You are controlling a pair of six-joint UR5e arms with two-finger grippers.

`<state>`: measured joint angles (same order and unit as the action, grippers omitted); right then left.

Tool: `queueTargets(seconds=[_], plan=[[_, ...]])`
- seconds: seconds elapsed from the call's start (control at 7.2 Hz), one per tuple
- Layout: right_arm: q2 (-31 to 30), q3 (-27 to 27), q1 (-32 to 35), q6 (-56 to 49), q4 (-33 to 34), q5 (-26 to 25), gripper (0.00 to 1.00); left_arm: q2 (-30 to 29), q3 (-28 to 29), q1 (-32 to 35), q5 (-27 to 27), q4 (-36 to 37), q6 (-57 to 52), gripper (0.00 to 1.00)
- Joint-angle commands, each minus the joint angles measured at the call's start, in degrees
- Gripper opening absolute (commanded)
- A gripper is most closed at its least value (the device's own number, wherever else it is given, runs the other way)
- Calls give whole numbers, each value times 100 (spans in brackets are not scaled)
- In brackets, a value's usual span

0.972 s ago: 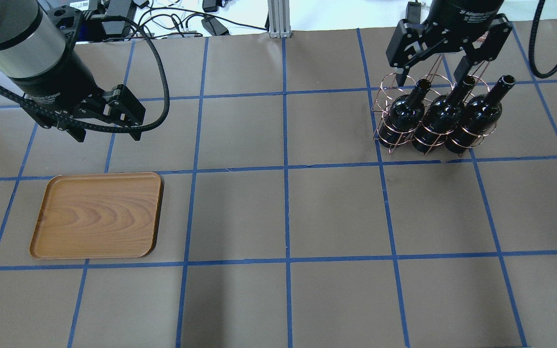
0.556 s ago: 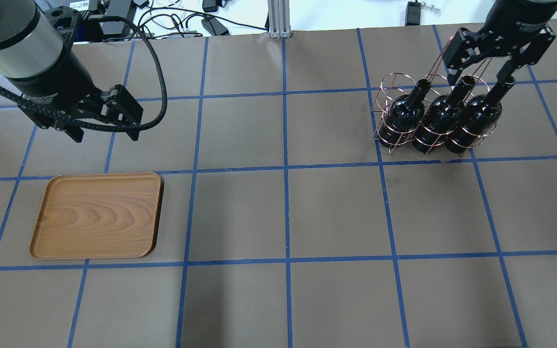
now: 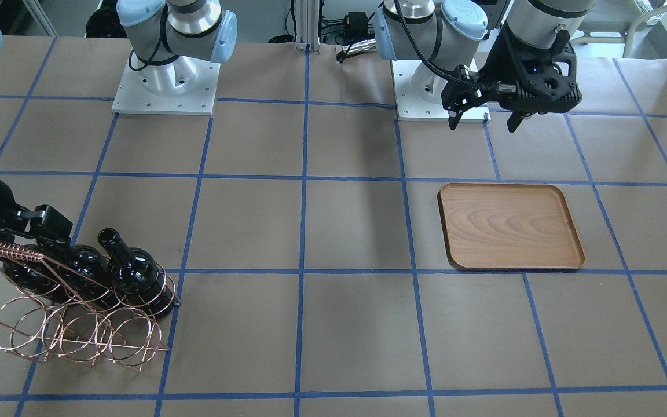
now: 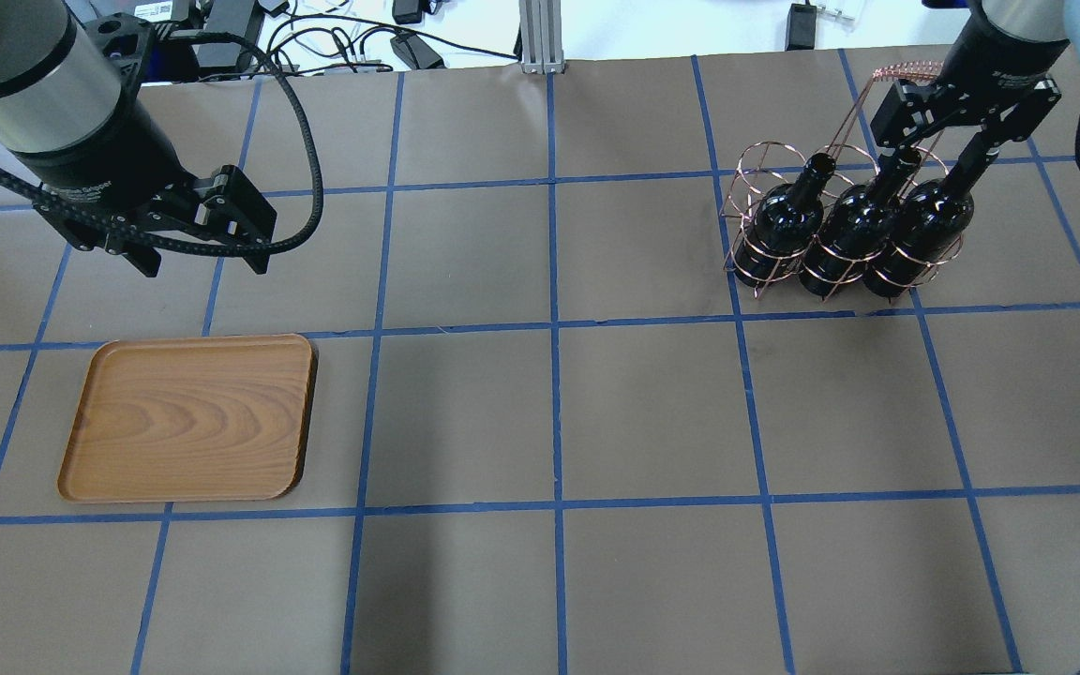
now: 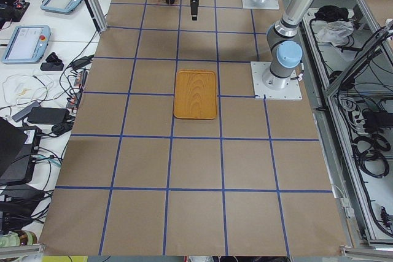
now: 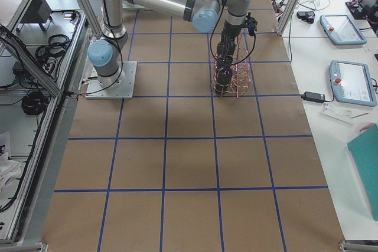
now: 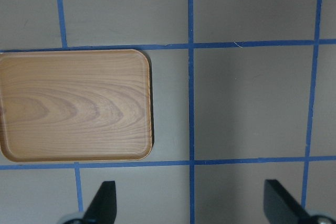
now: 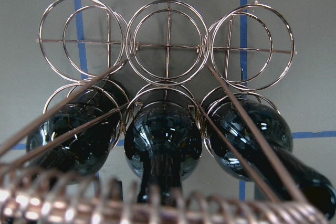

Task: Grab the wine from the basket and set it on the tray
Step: 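Lower the right gripper onto the middle dark bottle in the copper rack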

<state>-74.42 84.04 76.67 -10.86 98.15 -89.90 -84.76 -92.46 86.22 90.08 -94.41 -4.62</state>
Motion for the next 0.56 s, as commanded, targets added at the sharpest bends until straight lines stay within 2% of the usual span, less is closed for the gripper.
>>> queueTargets(seconds=[0.0, 0.28, 0.42], plan=[[68, -28, 234, 321, 54, -45, 88, 3, -9, 0, 9, -16, -4, 100], [86, 33, 234, 226, -24, -141, 88, 3, -9, 0, 9, -24, -4, 100], [86, 33, 234, 225, -68, -194, 82, 3, -9, -9, 18, -24, -4, 100]])
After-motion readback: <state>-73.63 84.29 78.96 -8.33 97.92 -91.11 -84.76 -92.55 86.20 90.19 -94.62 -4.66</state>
